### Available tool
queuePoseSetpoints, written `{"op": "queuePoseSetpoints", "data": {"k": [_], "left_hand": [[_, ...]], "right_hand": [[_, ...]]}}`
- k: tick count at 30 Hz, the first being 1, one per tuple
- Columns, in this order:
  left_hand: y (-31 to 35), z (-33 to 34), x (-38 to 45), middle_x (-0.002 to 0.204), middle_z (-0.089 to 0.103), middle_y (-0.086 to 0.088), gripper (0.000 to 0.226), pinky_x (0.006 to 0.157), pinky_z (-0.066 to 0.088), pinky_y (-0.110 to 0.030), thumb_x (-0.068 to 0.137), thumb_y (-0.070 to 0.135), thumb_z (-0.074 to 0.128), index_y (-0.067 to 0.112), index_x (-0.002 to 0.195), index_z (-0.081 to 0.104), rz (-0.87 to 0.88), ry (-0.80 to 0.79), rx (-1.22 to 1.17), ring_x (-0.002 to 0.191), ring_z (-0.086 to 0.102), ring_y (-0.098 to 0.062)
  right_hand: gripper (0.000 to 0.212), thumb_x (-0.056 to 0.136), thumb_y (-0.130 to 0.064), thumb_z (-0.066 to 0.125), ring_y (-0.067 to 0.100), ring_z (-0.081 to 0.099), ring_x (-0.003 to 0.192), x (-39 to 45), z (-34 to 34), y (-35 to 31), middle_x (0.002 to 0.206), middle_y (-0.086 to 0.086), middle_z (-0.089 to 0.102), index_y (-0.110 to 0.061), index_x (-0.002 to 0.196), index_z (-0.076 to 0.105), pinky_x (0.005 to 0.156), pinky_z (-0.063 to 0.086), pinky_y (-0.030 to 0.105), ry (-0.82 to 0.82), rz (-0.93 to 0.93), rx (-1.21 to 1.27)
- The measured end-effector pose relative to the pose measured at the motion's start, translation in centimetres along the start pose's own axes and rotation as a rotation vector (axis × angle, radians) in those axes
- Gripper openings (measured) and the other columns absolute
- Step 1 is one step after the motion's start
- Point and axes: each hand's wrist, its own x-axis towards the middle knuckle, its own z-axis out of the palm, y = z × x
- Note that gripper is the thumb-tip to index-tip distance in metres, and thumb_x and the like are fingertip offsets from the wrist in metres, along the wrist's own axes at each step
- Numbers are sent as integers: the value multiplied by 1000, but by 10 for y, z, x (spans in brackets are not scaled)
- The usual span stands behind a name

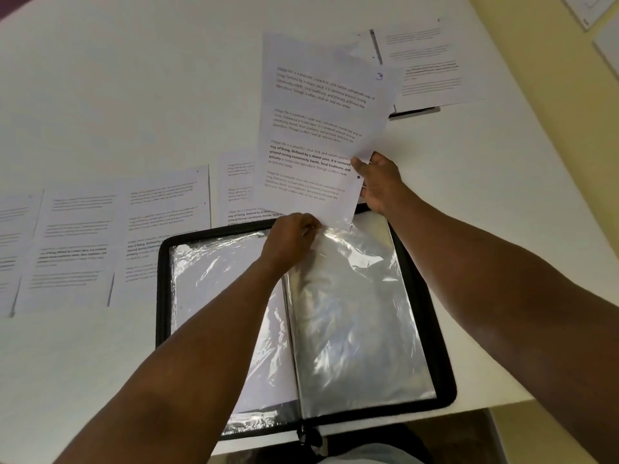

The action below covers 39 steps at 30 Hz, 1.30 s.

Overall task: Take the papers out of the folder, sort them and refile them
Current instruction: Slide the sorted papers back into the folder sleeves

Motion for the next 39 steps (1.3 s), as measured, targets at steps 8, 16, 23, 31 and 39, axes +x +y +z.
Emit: {"op": "queuePoseSetpoints", "data": {"k": [8, 16, 23, 31, 39], "left_hand": [[0, -3, 3, 103, 69, -3, 19, 80, 50, -29, 91, 14, 60, 15, 109, 67, -68, -17, -27, 91, 62, -17], [-14, -15, 9, 101, 69, -3, 22, 83, 52, -33, 88, 10, 61, 15, 108, 67, -87, -171, 100, 93, 63, -21], [-11, -13, 25, 92, 69, -4, 15, 77, 50, -30, 83, 1, 59, 11, 88, 69, -87, -195, 4, 84, 61, -19], [-4, -11, 41, 84, 65, 6, 15, 61, 38, -3, 83, 6, 60, 16, 92, 67, -119, -278, -66, 74, 56, -7], [6, 5, 42, 91, 69, 3, 15, 70, 42, -8, 84, 6, 60, 14, 93, 69, -132, -300, -120, 84, 63, -13]], "right_hand": [[16, 91, -13, 66, 22, 64, 92, 7, -23, -9, 102, 6, 67, -16, 106, 65, 71, 56, 36, -62, -5, -181], [42, 89, -13, 68, 22, 66, 103, 26, -39, -31, 119, 7, 67, -11, 130, 59, 80, 55, 33, -143, 12, -360], [38, 90, -11, 67, 24, 65, 104, 45, -44, -35, 117, 8, 67, -12, 127, 60, 85, 55, 37, -160, 46, -434], [18, 91, -8, 64, 24, 67, 96, 63, -33, -31, 105, 8, 69, -12, 109, 65, 82, 57, 43, -21, 41, -135], [18, 92, 1, 59, 23, 65, 101, 58, -24, -13, 114, 10, 68, -12, 104, 65, 90, 54, 43, -4, 64, 239]]}}
